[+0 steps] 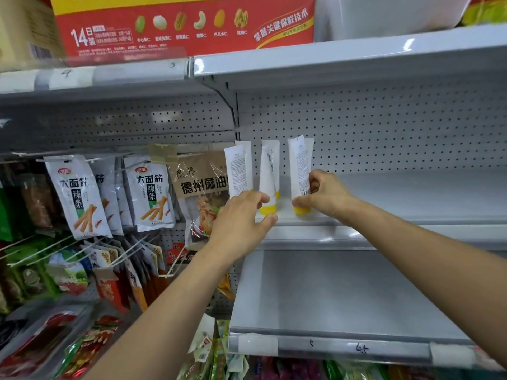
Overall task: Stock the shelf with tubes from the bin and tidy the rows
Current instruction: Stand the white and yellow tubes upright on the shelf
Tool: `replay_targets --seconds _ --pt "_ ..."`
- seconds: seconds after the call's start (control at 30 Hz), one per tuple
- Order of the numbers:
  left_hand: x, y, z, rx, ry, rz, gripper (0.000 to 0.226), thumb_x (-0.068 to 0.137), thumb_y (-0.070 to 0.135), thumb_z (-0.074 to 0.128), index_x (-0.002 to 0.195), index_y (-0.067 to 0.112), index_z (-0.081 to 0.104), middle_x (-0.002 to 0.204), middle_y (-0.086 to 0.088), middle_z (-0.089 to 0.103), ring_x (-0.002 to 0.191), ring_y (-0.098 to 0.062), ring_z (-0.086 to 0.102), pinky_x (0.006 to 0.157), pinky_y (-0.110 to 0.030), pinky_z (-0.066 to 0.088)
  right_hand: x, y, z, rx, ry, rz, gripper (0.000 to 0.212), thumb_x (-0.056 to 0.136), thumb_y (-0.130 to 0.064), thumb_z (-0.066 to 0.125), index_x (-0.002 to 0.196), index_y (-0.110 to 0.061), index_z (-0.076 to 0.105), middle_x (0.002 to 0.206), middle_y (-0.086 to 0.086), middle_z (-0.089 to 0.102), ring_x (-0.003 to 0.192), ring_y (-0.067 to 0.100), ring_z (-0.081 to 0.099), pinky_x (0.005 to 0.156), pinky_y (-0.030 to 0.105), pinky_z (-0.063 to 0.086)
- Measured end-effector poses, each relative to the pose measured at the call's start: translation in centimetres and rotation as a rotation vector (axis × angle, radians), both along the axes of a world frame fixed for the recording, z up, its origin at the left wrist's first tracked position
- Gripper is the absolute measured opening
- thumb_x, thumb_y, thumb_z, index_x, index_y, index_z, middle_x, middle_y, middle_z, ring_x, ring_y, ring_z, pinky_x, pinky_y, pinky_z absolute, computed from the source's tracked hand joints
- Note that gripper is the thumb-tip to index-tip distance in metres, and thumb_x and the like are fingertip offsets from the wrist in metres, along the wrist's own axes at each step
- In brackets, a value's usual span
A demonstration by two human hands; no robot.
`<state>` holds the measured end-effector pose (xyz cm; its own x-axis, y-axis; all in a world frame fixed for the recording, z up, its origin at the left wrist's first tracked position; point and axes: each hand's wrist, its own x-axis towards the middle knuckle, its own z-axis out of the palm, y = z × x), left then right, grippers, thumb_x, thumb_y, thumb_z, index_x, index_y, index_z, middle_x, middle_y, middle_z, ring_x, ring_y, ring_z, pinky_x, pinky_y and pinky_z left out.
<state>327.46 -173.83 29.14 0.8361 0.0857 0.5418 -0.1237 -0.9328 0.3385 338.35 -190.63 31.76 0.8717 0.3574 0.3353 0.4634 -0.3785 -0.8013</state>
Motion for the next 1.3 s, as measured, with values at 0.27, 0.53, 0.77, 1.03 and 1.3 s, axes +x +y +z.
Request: replay_targets --seconds 0.27,0.53,0.77,1.03,1.3 --pt "0.6 0.4 -0.3 -0.02 0.053 -0.022 0.038 0.091 0.042 0.058 0.126 0.026 0.054 0.117 0.007 0.056 0.11 -0.01 0.051 0.094 -0.034 0.046 0.5 0.5 -0.6 -0.055 0.022 -0.003 0.042 0.073 -0.007 0.078 0.105 -0.015 0.053 0.089 -0.005 0.062 0.085 0.017 0.062 0.072 0.026 0.047" --pt "1.2 0.8 -0.1 0.027 0.059 -0.051 0.038 0.091 0.04 0.058 0.126 0.024 0.054 0.113 0.006 0.055 0.109 -0.013 0.051 0.092 -0.03 0.044 0.7 0.9 -0.7 -0.107 0.027 -0.056 0.044 0.076 -0.011 0.075 0.113 -0.013 0.052 0.104 0.003 0.064 0.095 0.021 0.062 0.081 0.03 0.05" --pt "-0.6 1.8 -0.2 0.051 0.017 -0.071 0.037 0.092 0.04 0.057 0.126 0.026 0.053 0.115 0.007 0.056 0.111 -0.013 0.05 0.093 -0.034 0.045 -2.4 0.4 -0.6 -0.385 -0.023 -0.227 0.061 0.082 -0.023 0.07 0.133 -0.009 0.039 0.12 0.008 0.056 0.11 0.027 0.056 0.087 0.034 0.045" --pt "-5.7 4.4 -4.2 0.013 -0.024 -0.145 0.035 0.091 0.034 0.06 0.124 0.024 0.055 0.112 0.008 0.059 0.103 -0.009 0.055 0.09 -0.032 0.047 -11.7 1.6 -4.0 -0.641 -0.492 -0.229 0.043 0.088 -0.027 0.058 0.129 -0.021 0.049 0.123 0.002 0.057 0.115 0.024 0.05 0.086 0.039 0.047" --pt "-9.3 9.5 -15.8 -0.137 0.506 -0.122 0.03 0.092 0.039 0.059 0.118 0.026 0.056 0.087 0.018 0.058 0.083 -0.011 0.059 0.081 -0.037 0.052 -16.5 6.0 -16.8 -0.792 -0.175 0.032 0.038 0.09 -0.033 0.057 0.127 -0.029 0.051 0.12 -0.004 0.06 0.108 0.02 0.057 0.08 0.035 0.05"
